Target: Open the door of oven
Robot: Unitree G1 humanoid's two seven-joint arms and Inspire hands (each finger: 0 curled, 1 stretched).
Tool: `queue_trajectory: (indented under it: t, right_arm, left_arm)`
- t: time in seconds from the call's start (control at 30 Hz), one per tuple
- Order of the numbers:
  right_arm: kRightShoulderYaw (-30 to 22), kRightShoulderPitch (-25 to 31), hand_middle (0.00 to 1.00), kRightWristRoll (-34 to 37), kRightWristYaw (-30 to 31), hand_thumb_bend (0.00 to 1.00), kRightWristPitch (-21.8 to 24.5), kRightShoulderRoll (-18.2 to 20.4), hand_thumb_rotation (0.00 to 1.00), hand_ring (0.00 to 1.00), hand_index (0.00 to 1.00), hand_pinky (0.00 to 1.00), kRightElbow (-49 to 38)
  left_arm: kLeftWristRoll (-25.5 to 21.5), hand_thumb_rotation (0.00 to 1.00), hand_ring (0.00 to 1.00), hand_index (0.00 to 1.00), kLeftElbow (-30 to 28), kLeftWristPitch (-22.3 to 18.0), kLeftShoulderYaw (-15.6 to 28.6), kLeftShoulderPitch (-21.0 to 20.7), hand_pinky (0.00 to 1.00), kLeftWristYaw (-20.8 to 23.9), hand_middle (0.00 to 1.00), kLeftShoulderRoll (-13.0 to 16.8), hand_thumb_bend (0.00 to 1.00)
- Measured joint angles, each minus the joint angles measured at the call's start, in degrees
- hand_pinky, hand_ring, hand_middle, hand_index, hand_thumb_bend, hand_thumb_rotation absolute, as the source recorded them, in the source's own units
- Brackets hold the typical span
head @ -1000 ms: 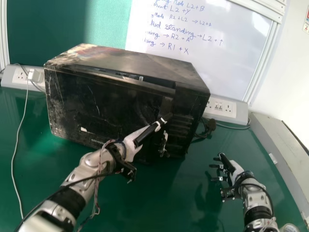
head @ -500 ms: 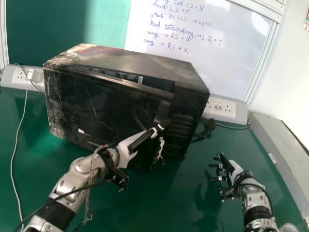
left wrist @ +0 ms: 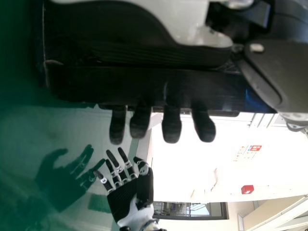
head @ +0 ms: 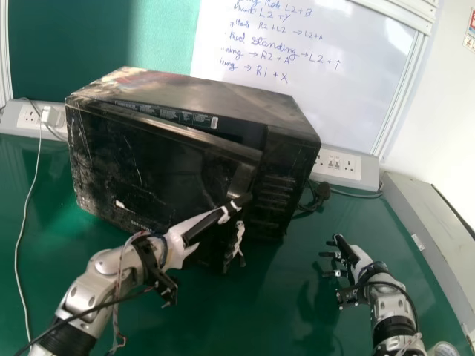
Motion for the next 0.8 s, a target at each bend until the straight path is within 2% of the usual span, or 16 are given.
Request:
queue_trajectory:
  t: [0.17,0.4,0.47,0.63,0.73,0.8]
  right_arm:
    - [0.2,0.0,0.7,-0.1,0.0,0.41,-0.2,0.0,0.47,0.68,0.89,0.61,0.0]
    - [0.4,0.0,0.71,-0.3,0.3,0.41,-0.5,0.0,0.49,0.69,0.9,0.62,0.0]
    - [0.2,0.0,0.7,-0.2,0.4,0.41,-0.5,0.0,0.44,0.67,0.89,0.58,0.1]
    - [0.2,0.0,0.7,-0.5,0.1,0.41,-0.6,0.1,0.43,0.67,0.9,0.6,0.1]
    - [0.1,0.0,0.71,-0.5,0.1,0.41,-0.5,0.1,0.43,0.65,0.89,0.55,0.2]
    - [-0.1,0.0,0.71,-0.4,0.1,0.42,-0.5,0.1,0.43,0.65,0.89,0.55,0.2]
  left_arm:
    - [-0.8,0.29,0.06,0.14,-4.5,0.9,-0.3,3.0,0.02,-0.4,0.11,1.0,0.51]
    - [-1.3,0.29,0.06,0.15,-9.0,1.0,-0.9,6.5,0.02,-0.3,0.11,2.1,0.5]
    - [-1.8,0.28,0.06,0.15,-9.8,0.9,-0.9,7.3,0.01,-0.3,0.11,2.4,0.49]
    - [-2.9,0.28,0.06,0.15,-10.8,0.9,-0.9,8.2,0.01,-1.1,0.11,3.4,0.5]
    - [-3.8,0.26,0.06,0.14,-11.2,0.9,-0.9,8.7,0.01,-1.5,0.11,3.9,0.5]
    - [-4.1,0.27,0.06,0.14,-11.3,0.8,-0.7,8.9,0.01,-2.0,0.11,4.2,0.5]
